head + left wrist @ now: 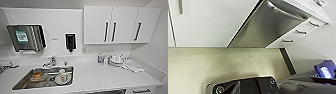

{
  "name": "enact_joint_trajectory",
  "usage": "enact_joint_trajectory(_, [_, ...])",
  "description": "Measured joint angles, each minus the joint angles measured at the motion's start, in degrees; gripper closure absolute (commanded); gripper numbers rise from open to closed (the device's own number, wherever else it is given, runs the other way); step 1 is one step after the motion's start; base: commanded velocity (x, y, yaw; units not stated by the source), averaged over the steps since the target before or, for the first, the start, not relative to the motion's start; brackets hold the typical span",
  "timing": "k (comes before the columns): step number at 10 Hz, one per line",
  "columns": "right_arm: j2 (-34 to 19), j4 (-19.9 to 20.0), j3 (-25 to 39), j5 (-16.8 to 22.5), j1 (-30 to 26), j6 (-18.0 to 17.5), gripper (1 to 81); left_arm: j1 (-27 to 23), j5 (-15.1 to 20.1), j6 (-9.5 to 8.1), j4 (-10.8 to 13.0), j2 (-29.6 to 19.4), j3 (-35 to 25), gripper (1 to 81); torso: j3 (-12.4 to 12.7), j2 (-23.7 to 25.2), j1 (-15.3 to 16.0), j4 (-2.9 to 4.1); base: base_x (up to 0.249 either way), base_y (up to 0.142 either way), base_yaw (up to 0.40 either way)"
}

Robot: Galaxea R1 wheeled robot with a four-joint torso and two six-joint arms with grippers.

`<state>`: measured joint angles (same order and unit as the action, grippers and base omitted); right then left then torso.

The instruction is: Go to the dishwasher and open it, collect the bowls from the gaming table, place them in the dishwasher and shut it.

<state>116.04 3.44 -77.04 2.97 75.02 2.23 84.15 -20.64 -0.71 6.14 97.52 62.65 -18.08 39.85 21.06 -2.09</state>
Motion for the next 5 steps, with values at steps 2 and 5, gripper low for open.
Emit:
enact_joint_trajectory(2, [-1.3, 0.6, 0.8, 0.0, -1.0, 0.0, 1.0, 0.0, 0.0, -0.06, 3.5, -2.9, -4.6, 1.0, 0.0, 4.2, 2.6, 0.0, 0.0, 0.0, 0.0])
enact_joint_trajectory(5, [-4.2, 1.1, 3.3, 0.3, -1.8, 0.0, 1.0, -0.5, -0.1, -0.04, 8.4, -8.0, -9.4, 1.0, -3.3, 9.1, 5.5, 0.0, 0.0, 0.0, 0.0])
